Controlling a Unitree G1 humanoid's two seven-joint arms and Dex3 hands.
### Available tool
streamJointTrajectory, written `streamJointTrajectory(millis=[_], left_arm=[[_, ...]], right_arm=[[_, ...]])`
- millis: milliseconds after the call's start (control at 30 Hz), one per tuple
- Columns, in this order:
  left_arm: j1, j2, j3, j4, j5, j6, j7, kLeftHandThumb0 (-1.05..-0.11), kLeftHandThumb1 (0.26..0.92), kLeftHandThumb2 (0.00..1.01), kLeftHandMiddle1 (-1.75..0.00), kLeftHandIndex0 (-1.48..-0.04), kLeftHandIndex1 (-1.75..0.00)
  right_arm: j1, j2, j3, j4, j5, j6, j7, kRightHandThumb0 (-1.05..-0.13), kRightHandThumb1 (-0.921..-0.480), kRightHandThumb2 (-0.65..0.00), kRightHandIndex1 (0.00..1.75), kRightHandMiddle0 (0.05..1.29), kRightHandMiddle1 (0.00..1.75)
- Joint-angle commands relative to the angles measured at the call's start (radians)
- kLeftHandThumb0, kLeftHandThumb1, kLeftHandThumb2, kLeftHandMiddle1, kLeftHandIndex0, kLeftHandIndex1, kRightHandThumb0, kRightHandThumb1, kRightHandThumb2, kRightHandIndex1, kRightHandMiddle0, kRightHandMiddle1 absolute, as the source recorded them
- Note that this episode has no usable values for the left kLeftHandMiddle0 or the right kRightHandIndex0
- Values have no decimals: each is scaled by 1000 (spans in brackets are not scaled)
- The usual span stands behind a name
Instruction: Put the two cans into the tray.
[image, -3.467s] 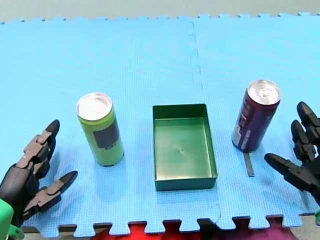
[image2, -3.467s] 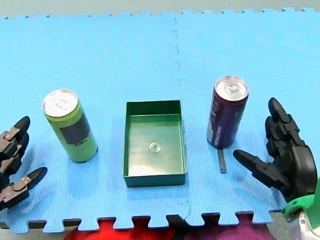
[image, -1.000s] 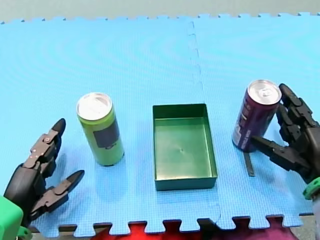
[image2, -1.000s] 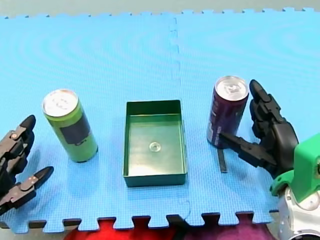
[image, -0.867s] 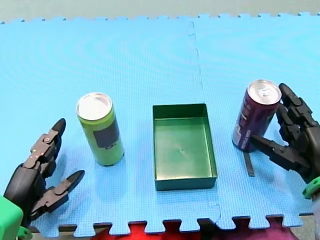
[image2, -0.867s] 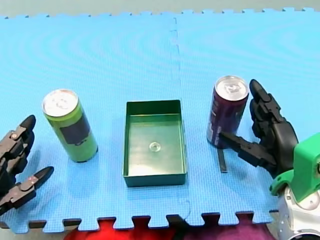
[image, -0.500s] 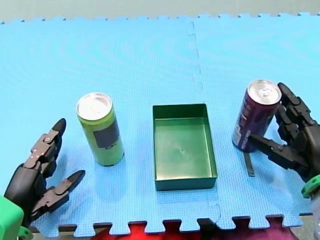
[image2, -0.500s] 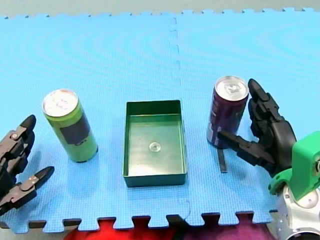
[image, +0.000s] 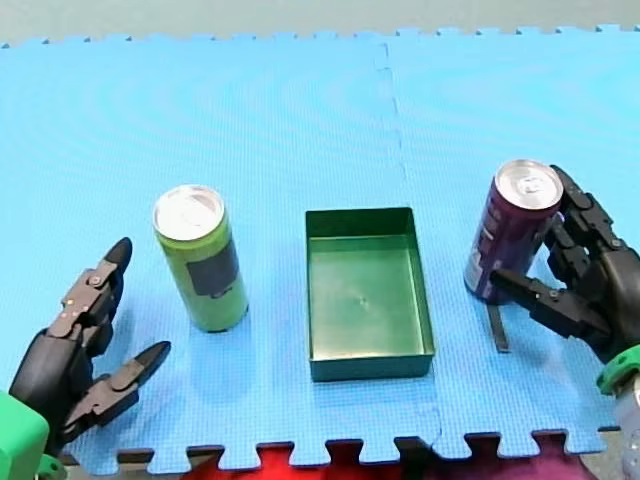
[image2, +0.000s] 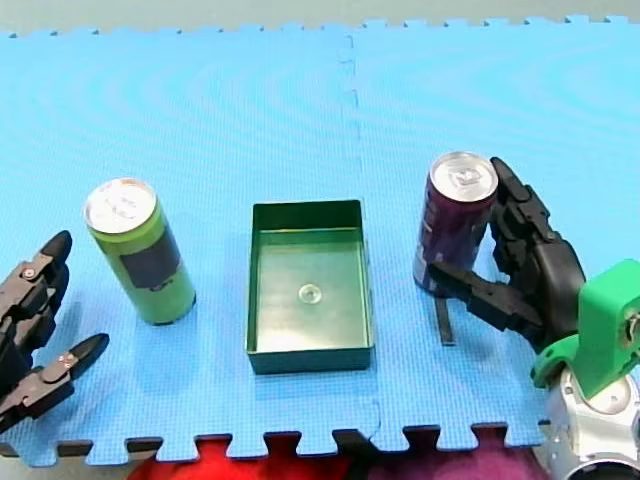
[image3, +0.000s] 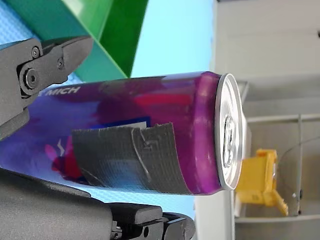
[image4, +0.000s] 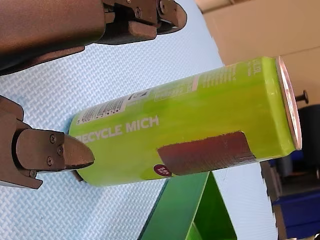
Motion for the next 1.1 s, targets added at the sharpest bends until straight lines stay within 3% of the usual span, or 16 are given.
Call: streamJointTrajectory(millis=[0, 467, 1067], left_arm=[[1, 3, 0, -1, 1, 3, 4, -1048, 921, 238, -2, -117, 0], [1, 4, -4, 1, 6, 0, 10, -1048, 921, 247, -2, -119, -1], [3, 4, -3, -1, 2, 1, 8, -1048, 921, 245, -1, -120, -1]], right_arm=[[-7, -1, 0, -1, 1, 4, -5, -1048, -771, -2, 7, 138, 0], [-8, 1, 2, -2, -3, 6, -11, -1048, -767, 0, 6, 136, 0], [-28, 3, 5, 12, -13, 6, -24, -1048, -765, -1, 9, 137, 0]])
